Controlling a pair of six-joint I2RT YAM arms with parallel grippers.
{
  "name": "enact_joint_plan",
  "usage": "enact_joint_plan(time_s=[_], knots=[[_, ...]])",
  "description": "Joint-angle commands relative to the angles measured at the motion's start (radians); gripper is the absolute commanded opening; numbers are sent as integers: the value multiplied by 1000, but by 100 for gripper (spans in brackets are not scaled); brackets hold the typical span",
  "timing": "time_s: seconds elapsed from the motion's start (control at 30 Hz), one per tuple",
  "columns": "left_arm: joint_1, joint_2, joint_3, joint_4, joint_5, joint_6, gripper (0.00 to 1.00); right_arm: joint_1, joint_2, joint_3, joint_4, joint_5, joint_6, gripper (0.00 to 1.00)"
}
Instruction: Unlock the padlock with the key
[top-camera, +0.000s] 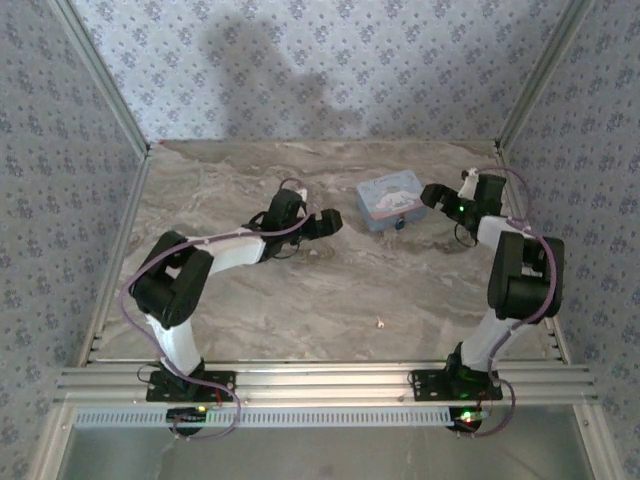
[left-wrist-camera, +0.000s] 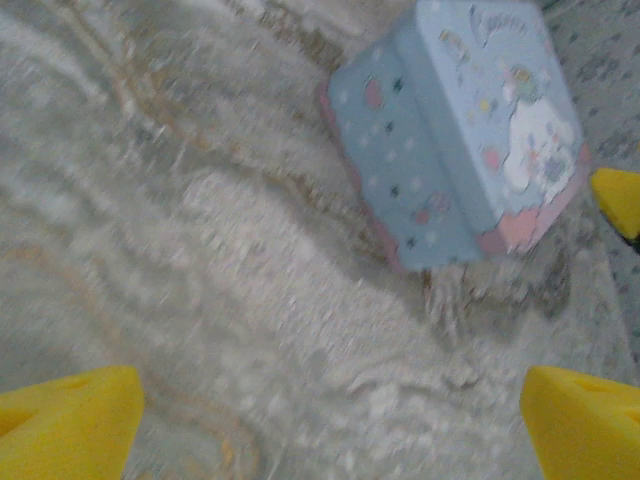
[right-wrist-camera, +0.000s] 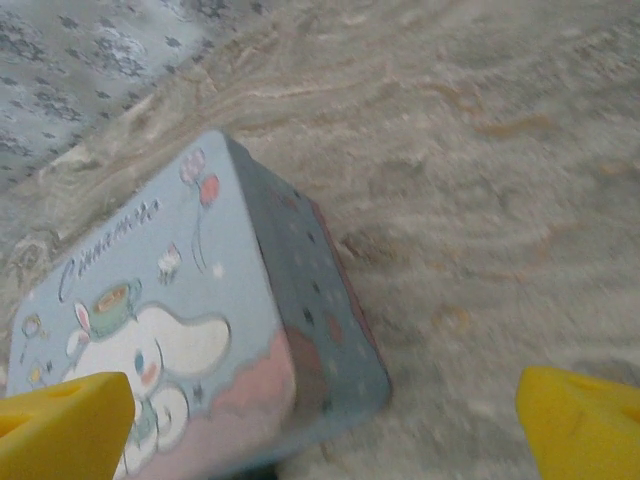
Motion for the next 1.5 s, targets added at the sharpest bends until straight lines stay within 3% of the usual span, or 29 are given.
enact_joint_plan(time_s=[0.0, 0.13, 0.5, 0.83, 1.07, 1.47], knots=[[-10, 60, 74, 52, 47, -37, 95, 28, 83, 105, -16, -94, -14, 99], [-11, 126, 147, 52, 66, -55, 94, 78, 128, 172, -118, -129, -94, 97], [-9, 251, 288, 18, 85, -60, 90, 154, 115, 174, -221, -152, -134, 85], [-11, 334, 386, -9, 119, -63, 77, 207, 105, 139, -213, -158, -127, 78], [-11, 273, 312, 10, 115, -45, 71, 264, 65, 94, -192, -166, -113, 78], [-12, 10, 37, -14, 90, -21, 71, 429, -67, -21, -157, -135, -65, 80]])
